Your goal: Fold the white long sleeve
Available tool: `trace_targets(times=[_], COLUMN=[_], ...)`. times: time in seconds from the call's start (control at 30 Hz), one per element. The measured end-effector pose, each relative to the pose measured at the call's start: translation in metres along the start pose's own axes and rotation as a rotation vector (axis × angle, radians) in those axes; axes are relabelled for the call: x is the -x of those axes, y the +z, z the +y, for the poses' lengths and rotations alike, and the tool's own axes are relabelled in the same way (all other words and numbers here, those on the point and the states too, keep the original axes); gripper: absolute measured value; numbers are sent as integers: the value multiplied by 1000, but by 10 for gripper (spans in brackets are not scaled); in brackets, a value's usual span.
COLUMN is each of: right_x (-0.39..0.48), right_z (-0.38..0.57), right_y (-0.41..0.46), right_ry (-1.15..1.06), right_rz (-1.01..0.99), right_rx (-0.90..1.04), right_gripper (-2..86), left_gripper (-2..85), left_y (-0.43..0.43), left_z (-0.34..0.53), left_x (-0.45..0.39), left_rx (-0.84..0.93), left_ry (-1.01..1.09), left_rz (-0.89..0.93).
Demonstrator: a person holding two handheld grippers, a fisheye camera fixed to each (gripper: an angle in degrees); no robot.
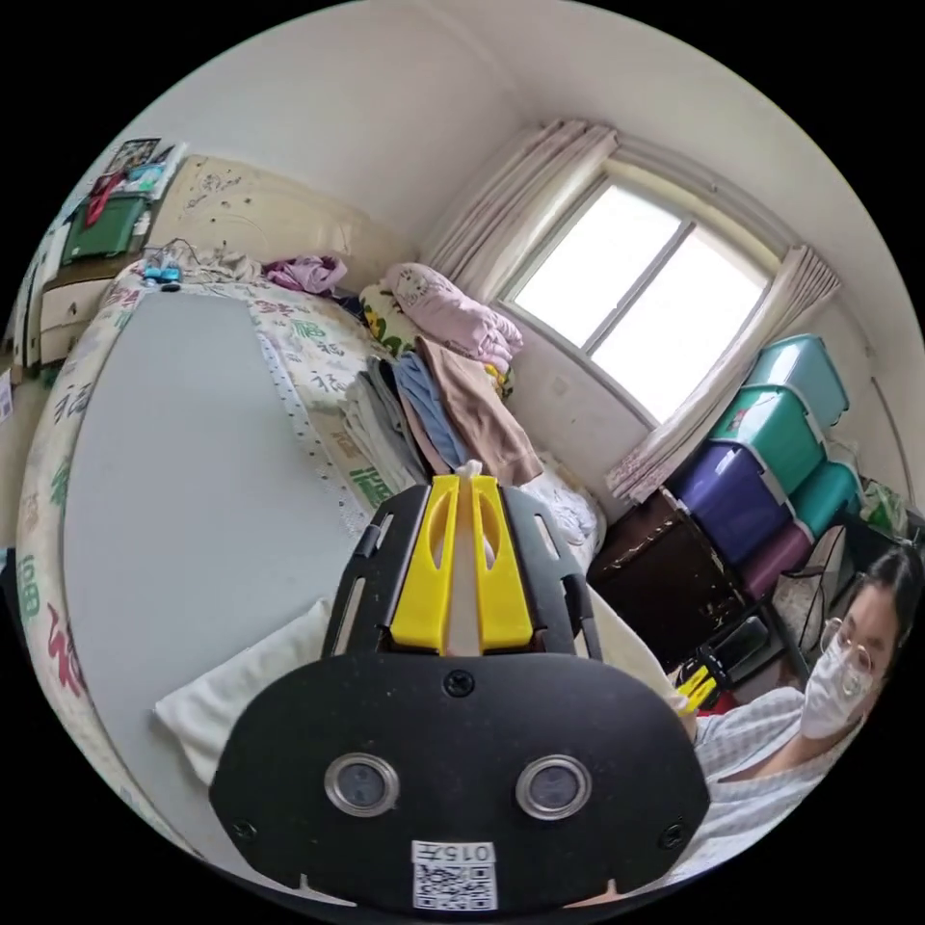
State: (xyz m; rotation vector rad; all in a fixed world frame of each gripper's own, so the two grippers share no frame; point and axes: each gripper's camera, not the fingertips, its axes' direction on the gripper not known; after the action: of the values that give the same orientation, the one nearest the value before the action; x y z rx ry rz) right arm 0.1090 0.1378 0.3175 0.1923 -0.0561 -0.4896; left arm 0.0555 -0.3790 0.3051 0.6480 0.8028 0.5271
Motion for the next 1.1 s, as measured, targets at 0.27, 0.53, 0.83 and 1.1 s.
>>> trace_targets(times=[0.27,0.53,0.83,1.1], right_x=[55,53,47,48], right_z=[-7,19,37,36], right_y=[209,287,345,360], right_ry=[-10,60,86,89], right_rz=[-304,-268,-179,-145], right_rx=[267,419,557,560], right_gripper=[1,4,5,5], left_gripper=[0,3,18,82], left_y=[-142,-164,-179,-185], left_z=[152,189,204,208], left_x=[187,263,280,245], left_rx=[-98,-127,19,-7], left_ry=[-314,-444,-506,-421], left_rz=[-125,-38,-360,-320])
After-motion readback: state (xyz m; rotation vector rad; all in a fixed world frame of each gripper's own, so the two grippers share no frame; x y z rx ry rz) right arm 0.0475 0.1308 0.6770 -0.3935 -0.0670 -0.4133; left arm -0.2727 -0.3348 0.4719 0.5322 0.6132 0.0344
